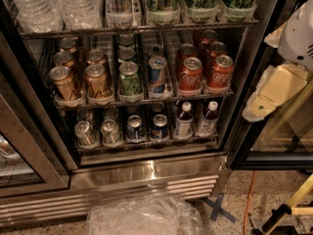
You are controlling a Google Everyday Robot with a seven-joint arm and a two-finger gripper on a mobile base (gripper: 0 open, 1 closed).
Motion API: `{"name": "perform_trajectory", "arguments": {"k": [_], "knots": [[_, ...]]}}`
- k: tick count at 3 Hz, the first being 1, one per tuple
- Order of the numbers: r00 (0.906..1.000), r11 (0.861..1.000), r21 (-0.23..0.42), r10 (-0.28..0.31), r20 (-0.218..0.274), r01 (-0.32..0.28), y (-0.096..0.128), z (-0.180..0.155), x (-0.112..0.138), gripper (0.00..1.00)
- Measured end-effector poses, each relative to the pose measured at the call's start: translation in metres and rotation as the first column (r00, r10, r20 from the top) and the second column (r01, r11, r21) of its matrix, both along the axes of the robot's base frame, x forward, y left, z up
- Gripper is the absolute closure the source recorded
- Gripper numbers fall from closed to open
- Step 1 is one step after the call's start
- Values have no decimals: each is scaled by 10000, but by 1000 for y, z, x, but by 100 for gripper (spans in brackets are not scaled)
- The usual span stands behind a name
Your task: Pick green can from top shelf of fridge
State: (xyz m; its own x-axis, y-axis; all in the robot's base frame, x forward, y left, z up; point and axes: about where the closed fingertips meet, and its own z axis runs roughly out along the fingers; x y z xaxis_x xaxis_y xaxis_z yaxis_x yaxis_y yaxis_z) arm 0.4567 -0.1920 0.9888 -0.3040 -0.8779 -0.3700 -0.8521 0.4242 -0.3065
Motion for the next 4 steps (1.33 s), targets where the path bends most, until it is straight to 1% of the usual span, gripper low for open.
{"name": "perform_trajectory", "arguments": {"k": [1, 2, 3, 4], "knots": [[9986, 9966, 750, -357, 391, 327, 13, 5, 13, 0], [9986, 9966, 752, -358, 391, 328, 13, 5, 13, 0], [9980, 9925, 1120, -524, 350, 482, 19, 2, 19, 0], [9946, 9816, 1738, -899, 527, 795, 30, 2, 37, 0]]}}
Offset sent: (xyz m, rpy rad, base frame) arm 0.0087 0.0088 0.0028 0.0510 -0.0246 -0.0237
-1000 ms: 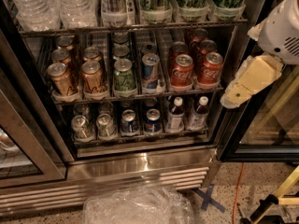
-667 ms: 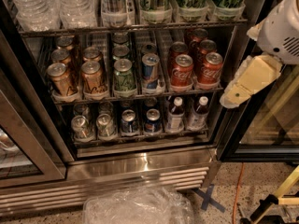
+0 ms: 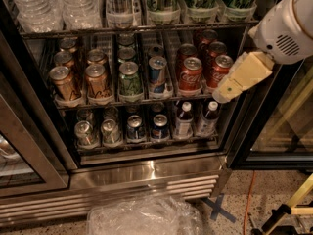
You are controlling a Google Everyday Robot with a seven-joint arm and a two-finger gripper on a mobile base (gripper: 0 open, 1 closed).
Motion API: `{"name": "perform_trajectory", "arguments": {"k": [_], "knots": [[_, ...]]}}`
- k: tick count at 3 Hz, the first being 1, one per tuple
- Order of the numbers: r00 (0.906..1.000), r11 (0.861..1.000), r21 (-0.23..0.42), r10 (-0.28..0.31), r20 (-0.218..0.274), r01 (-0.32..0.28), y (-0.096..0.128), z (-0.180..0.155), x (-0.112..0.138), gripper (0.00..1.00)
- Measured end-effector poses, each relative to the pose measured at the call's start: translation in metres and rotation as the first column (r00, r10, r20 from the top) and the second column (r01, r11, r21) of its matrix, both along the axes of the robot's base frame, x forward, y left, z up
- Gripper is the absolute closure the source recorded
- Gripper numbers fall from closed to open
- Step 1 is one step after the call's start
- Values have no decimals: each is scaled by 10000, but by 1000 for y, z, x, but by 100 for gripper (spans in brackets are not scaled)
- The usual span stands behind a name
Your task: Pick green can from top shelf of fridge
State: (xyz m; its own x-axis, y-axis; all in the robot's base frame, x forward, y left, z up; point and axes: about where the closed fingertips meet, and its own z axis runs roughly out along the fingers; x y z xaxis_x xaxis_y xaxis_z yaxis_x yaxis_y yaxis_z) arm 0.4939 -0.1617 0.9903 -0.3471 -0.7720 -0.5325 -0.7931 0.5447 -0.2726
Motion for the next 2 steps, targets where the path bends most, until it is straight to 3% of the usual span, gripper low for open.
{"name": "perform_trajectory", "arguments": {"k": [2], "knots": [[9939, 9932, 1023, -640, 896, 547, 20, 17, 35, 0]]}}
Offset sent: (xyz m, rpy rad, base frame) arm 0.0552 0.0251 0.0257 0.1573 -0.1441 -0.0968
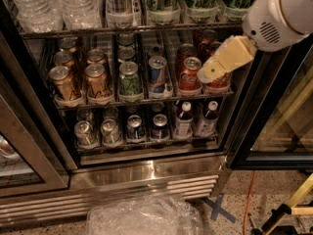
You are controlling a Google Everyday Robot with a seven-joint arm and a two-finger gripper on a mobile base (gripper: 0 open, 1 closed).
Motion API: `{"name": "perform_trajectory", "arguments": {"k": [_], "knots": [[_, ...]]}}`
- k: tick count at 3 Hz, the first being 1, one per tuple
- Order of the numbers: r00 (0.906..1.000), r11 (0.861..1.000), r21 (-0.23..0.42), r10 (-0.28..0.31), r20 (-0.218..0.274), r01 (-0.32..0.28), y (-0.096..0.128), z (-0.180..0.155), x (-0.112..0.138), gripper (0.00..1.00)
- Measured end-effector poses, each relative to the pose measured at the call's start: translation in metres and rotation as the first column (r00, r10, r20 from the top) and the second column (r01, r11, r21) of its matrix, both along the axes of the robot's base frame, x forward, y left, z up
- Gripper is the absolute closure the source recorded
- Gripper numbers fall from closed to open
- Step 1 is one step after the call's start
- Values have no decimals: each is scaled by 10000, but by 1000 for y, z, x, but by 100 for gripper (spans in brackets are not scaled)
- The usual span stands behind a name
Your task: Pick green can from top shelf of fridge
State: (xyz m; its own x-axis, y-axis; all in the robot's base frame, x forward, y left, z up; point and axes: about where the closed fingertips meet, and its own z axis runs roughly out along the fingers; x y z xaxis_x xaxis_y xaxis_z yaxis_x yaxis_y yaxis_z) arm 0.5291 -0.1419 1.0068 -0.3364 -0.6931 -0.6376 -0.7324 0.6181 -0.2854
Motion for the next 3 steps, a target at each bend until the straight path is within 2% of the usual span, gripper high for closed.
{"name": "perform_trajectory", "arguments": {"k": [1, 3], "knots": [[9992, 9976, 602, -341, 197, 328, 1, 4, 9, 0], [9966, 9825, 1734, -746, 357, 674, 2, 10, 29, 0]]}}
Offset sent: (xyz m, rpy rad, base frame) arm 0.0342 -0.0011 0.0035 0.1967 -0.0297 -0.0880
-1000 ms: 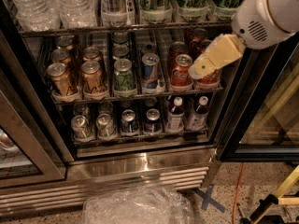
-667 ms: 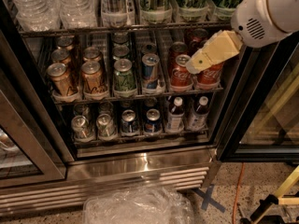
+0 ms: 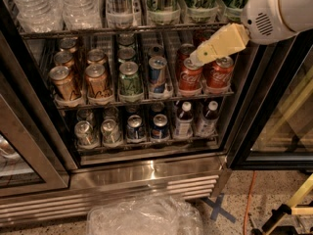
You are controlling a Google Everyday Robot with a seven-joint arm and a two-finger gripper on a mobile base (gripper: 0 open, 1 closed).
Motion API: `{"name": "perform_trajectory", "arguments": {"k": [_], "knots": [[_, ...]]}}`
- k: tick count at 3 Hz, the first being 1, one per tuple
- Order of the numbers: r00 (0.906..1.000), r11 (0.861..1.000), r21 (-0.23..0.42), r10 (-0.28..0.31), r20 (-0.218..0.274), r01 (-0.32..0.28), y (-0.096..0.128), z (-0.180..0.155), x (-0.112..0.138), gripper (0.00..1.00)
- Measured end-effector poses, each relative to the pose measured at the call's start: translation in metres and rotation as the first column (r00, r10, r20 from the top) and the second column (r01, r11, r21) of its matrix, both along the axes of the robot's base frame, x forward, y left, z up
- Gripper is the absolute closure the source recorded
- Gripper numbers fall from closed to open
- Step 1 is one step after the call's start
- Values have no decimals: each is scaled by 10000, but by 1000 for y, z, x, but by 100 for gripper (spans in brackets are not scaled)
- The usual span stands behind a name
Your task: Pick green can from top shelf of fridge
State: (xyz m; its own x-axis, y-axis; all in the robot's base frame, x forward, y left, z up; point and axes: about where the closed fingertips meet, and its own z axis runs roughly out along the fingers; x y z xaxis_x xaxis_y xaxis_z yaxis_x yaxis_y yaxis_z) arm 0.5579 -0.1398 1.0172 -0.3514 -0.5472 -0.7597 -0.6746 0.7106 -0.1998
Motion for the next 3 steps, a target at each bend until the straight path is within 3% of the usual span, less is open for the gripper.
{"name": "perform_trajectory", "arguments": {"k": [1, 2, 3], "knots": [[9997, 9988, 481, -109, 200, 99, 3, 7, 9, 0], [9965, 9926, 1173, -415, 723, 328, 8, 17, 17, 0], [9965, 9925, 1174, -414, 723, 328, 8, 17, 17, 0]]}}
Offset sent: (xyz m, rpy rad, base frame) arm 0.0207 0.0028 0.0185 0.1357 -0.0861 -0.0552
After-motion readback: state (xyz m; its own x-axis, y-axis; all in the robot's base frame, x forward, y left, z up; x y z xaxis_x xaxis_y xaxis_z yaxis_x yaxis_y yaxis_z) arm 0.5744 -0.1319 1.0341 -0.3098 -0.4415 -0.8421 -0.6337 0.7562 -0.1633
